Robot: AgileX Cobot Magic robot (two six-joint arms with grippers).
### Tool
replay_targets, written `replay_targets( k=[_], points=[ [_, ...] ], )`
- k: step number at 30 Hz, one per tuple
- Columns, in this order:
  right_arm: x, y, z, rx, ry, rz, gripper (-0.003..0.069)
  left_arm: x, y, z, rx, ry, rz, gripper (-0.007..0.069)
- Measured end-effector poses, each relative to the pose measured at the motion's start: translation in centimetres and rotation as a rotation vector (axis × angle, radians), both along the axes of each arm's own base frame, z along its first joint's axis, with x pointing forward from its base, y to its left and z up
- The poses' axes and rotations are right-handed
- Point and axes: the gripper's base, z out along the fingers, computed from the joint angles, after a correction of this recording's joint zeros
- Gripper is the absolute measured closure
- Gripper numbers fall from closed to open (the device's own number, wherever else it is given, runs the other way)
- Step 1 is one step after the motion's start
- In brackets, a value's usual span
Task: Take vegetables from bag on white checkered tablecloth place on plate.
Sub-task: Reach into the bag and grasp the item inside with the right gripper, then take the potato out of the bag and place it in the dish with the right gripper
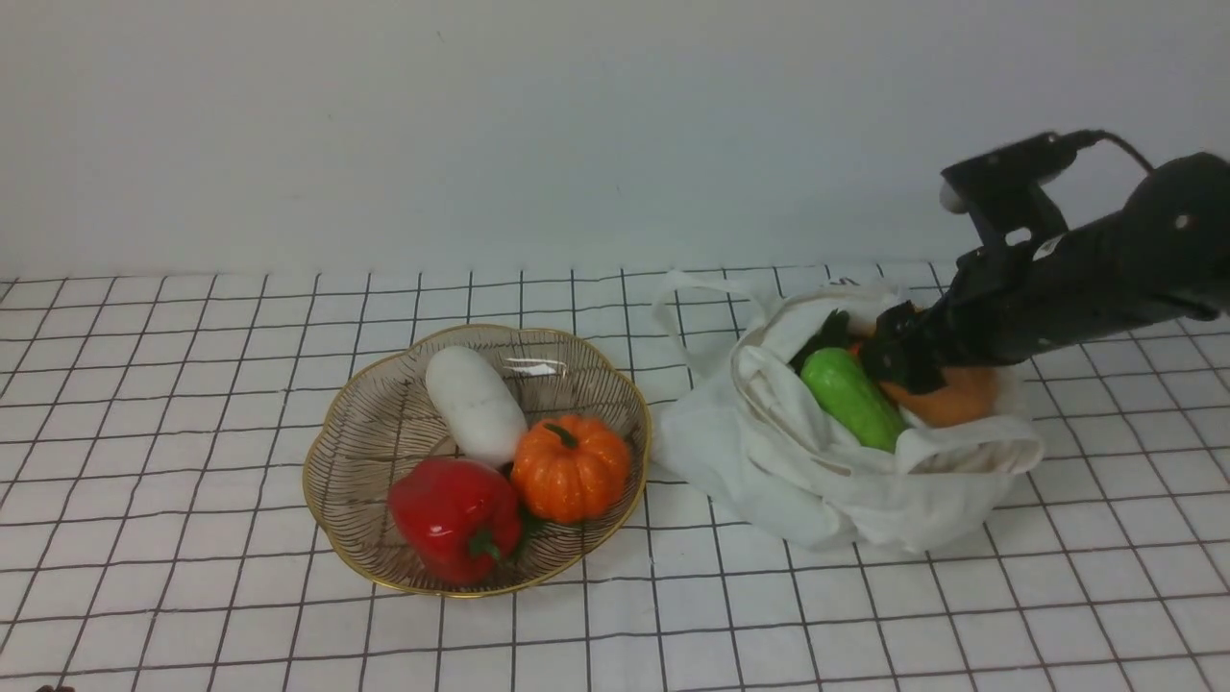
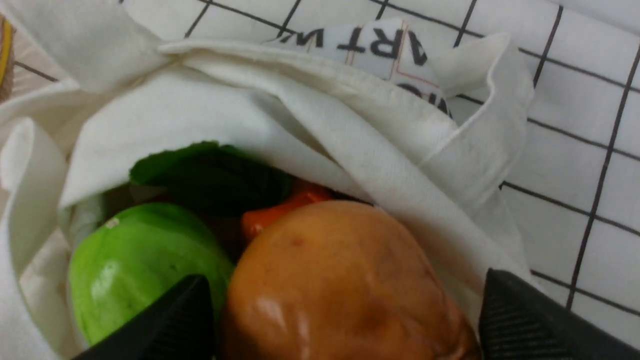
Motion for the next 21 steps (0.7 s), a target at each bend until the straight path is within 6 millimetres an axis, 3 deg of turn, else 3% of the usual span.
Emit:
replay_targets(
  k=[1,3,6,9,10,14,16,18,21],
  points=[
    [0.0,0.0,0.1,0.02,0.008,-0.026,0.0071,0.0,0.0,0.0,0.0,0.0,0.0,0.0632],
    [0.1,0.1,0.4,0.043,0.018,-0.046,0.012,0.0,0.0,0.0,0.0,0.0,0.0,0.0632],
    [-0.1,0.3,1.9,0.064,0.041,-0.04,0.0114,0.0,0.0,0.0,0.0,0.0,0.0,0.0632],
    [-1.0,0.4,5.2,0.084,0.043,-0.009,0.0114,0.0,0.0,0.0,0.0,0.0,0.0,0.0632],
    [-1.0,0.4,5.2,0.084,0.043,-0.009,0.0114,0.0,0.0,0.0,0.0,0.0,0.0,0.0632],
    [-2.3,1.0,9.3,0.175,0.011,0.015,0.0114,0.0,0.0,0.0,0.0,0.0,0.0,0.0632],
    [-2.6,1.5,10.2,0.21,0.002,0.03,0.0114,0.0,0.0,0.0,0.0,0.0,0.0,0.0632],
    [-3.3,3.9,11.4,0.292,-0.015,0.108,0.0114,0.0,0.0,0.0,0.0,0.0,0.0,0.0632],
    [-4.3,8.0,11.0,0.309,-0.023,0.268,0.0114,0.0,0.0,0.0,0.0,0.0,0.0,0.0632]
  ],
)
